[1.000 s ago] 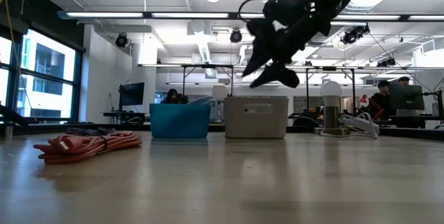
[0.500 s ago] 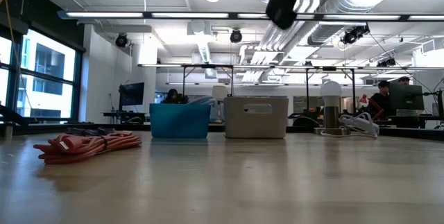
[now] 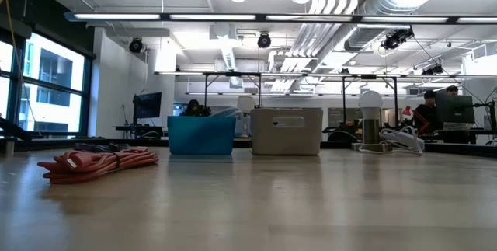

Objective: Pick & Place USB Port
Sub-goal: Put the bottom red charger cable into the gray bin

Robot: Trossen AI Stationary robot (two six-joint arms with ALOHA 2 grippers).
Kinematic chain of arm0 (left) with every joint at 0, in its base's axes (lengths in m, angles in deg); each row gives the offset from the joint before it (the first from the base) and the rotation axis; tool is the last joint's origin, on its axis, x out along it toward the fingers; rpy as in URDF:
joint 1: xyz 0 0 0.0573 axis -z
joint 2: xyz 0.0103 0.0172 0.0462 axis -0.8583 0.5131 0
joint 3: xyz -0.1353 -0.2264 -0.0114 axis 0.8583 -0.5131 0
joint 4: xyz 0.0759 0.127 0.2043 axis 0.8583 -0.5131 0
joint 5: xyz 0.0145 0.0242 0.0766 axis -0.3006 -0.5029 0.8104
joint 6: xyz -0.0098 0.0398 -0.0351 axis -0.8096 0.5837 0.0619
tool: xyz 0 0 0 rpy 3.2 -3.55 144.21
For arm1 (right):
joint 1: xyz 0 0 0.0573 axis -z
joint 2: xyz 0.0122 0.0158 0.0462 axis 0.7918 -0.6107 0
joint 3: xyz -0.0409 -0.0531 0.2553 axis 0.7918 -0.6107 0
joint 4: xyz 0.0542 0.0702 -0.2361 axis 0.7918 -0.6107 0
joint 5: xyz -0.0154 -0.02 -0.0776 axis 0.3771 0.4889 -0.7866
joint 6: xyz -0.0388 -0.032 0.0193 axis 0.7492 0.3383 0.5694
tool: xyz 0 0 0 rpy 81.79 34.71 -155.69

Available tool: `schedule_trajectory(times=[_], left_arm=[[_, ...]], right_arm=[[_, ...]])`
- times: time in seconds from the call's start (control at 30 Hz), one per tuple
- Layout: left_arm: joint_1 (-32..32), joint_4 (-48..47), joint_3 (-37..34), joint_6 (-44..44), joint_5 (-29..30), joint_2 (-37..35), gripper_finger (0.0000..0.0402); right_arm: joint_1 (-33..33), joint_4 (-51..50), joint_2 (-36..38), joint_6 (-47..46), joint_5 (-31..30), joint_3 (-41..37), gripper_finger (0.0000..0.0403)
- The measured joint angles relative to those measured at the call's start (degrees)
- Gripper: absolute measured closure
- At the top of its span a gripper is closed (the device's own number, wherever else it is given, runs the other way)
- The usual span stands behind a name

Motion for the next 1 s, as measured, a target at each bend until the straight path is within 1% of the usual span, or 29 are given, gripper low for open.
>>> schedule_trajectory(times=[0.1, 0.27, 0.37, 0.43, 0.5, 0.57, 0.7, 0.77, 0.83, 1.0], left_arm=[[0.0, -0.1, 0.0, 0.0, 0.0, 0.0, 0.033], [0.0, -1.6, 0.0, 0.0, 0.2, 0.0, 0.033], [0.0, -1.8, 0.0, 0.0, 0.2, 0.0, 0.033], [0.0, -1.7, 0.0, 0.0, 0.2, 0.0, 0.033], [0.0, -1.3, 0.0, -0.5, 0.6, 0.0, 0.033], [0.0, -0.4, 0.0, -0.7, 2.4, 0.0, 0.033], [0.0, 1.1, 0.0, -1.6, 6.8, 0.3, 0.033], [0.0, 1.2, 0.1, -2.0, 8.4, 0.5, 0.033], [0.0, 1.4, 0.1, -2.2, 8.6, 0.8, 0.033], [0.0, 1.7, 0.1, -4.6, 8.6, 2.4, 0.033]], right_arm=[[-4.1, -2.9, -2.0, -1.8, -2.5, 0.0, 0.0255], [-8.5, -5.3, -4.5, -5.6, -2.8, 0.0, 0.0262], [-10.4, -6.0, -5.7, -5.7, -0.7, 0.0, 0.0263], [-11.8, -6.2, -6.4, -3.4, 1.7, 0.0, 0.0263], [-13.0, -6.1, -6.9, -2.4, 2.2, 0.0, 0.0263], [-13.5, -6.2, -7.2, -2.4, 2.4, 0.0, 0.0263], [-13.4, -7.3, -7.2, -2.4, 4.7, -0.7, 0.0263], [-13.4, -7.4, -7.2, -2.8, 3.7, -1.9, 0.0263], [-13.4, -7.3, -7.5, -4.6, 3.0, -3.9, 0.0262], [-14.0, -7.8, -7.6, -7.4, 6.1, -9.2, 0.0247]])
